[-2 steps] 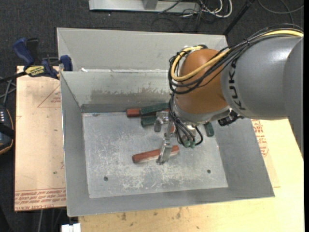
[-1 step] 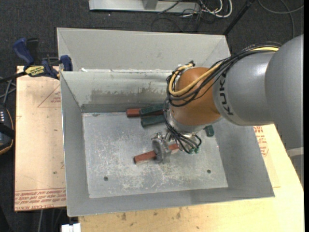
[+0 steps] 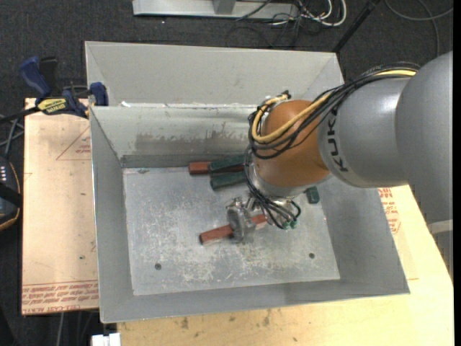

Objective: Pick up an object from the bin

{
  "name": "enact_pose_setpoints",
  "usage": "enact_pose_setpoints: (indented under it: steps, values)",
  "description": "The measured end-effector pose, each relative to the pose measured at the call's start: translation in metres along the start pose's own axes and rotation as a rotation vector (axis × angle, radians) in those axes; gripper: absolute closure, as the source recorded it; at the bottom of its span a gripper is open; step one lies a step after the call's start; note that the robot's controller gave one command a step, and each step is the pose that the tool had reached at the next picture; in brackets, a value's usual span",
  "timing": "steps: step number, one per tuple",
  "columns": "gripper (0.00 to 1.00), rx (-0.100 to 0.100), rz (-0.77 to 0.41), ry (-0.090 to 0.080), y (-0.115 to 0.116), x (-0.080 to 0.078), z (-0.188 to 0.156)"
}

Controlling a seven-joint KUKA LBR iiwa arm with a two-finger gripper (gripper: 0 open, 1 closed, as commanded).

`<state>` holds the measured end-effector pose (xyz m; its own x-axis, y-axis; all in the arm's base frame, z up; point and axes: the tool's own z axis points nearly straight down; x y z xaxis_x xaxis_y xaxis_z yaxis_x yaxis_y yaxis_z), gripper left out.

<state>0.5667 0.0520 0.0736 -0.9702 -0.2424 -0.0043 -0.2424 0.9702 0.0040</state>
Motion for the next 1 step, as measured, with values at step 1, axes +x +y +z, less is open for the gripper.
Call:
enact_pose_setpoints:
  steps: [1]
  values:
    - [1.00, 0.002, -0.001, 0.008, 0.0084, 0.0042, -0.0440]
